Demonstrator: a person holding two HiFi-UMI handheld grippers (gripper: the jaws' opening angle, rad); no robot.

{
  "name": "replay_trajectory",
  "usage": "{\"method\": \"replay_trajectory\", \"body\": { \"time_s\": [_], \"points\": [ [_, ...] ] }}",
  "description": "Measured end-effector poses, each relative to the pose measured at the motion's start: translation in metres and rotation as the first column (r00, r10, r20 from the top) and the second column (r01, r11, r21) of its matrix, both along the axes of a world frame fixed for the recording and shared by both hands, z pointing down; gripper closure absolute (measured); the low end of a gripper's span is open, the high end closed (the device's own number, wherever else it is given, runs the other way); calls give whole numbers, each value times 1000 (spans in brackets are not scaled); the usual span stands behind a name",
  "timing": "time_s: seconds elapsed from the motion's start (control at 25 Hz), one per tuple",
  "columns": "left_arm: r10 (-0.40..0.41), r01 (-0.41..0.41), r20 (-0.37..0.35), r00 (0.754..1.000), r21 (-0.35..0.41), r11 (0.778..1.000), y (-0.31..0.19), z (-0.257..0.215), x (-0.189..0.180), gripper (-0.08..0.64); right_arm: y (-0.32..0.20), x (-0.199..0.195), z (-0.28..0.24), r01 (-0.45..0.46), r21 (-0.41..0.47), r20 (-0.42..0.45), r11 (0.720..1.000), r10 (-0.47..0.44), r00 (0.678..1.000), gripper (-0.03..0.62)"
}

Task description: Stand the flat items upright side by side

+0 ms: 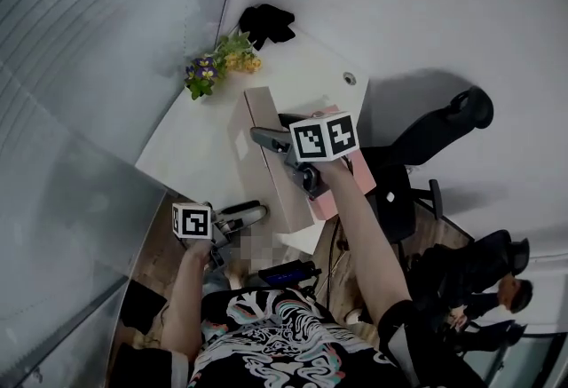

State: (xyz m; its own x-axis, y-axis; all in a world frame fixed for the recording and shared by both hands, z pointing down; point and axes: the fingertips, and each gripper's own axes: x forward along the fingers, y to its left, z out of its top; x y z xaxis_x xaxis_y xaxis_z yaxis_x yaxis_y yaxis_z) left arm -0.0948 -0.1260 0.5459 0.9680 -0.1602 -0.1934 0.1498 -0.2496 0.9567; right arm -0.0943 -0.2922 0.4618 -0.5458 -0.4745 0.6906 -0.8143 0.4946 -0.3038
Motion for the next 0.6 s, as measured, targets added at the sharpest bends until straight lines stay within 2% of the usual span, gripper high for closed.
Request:
{"method": "replay_trajectory", "body": {
  "time_s": [0.24, 0.4, 0.6],
  "points": [
    [69, -72, 45, 997, 71, 995, -4, -4, 9, 302, -25, -6, 9, -4, -5, -113, 1000, 3, 994, 253],
    [77, -81, 49, 996, 75, 994, -8, -2, 12, 302, -30, -6, 18, -11, -17, -175, 1000, 8, 985, 255],
    [92, -94, 42, 995, 49, 994, -10, 2, 13, 307, -32, -10, 25, 20, -29, -289, 999, -27, 957, 245]
  ]
}}
